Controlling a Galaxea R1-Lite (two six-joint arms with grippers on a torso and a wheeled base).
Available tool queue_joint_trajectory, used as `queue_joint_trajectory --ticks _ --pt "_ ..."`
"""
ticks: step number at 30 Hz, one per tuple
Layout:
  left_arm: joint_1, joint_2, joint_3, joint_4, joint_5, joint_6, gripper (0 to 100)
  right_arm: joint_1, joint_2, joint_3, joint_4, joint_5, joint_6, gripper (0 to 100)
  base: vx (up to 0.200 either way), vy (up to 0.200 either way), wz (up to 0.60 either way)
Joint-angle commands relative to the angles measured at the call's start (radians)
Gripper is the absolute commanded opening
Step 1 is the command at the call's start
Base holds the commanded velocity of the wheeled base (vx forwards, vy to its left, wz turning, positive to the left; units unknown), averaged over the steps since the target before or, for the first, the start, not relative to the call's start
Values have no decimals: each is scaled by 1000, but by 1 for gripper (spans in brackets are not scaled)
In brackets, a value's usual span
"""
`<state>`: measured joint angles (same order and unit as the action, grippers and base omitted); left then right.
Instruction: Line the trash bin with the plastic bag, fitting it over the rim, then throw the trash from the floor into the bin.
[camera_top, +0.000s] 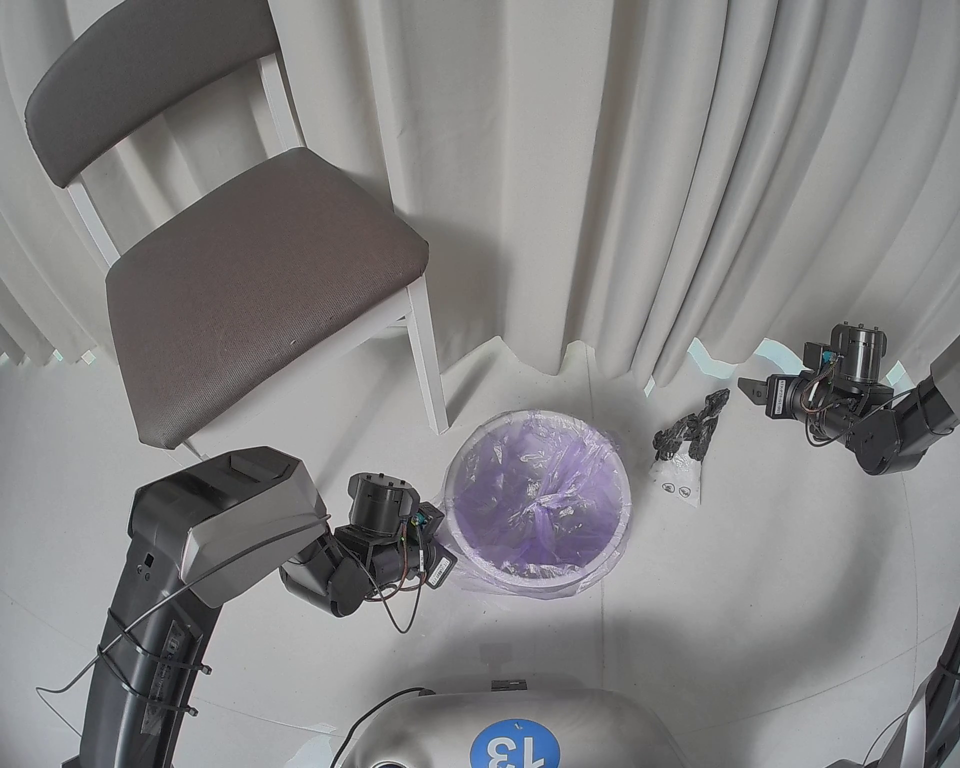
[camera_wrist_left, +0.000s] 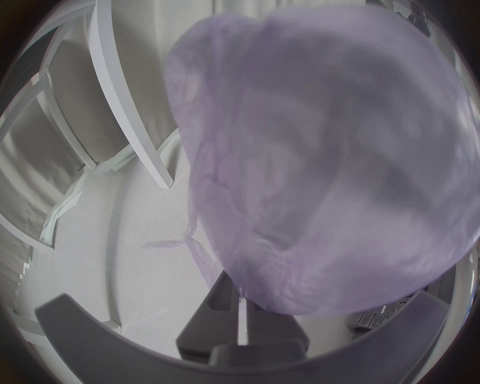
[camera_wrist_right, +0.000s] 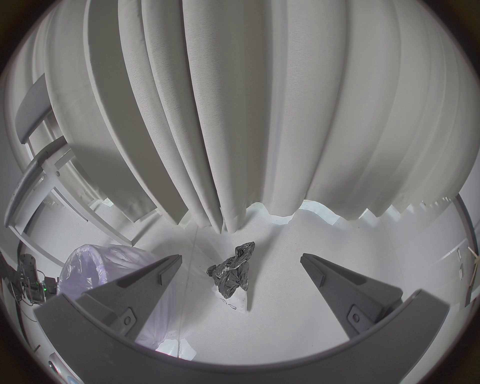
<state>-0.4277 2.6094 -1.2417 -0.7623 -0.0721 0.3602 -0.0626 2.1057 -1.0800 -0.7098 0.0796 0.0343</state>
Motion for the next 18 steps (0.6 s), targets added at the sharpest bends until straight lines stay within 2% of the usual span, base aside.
queue_joint_trajectory --ticks 1,10,18 --pt "0 3 1 6 0 -3 100 0 5 -1 0 0 -1 100 0 0 0" --pt "24 -51 103 -40 2 0 100 0 10 2 0 2 -4 100 0 0 0" --pt "47 -130 263 -180 0 -3 100 4 -1 37 -4 5 -42 100 0 0 0"
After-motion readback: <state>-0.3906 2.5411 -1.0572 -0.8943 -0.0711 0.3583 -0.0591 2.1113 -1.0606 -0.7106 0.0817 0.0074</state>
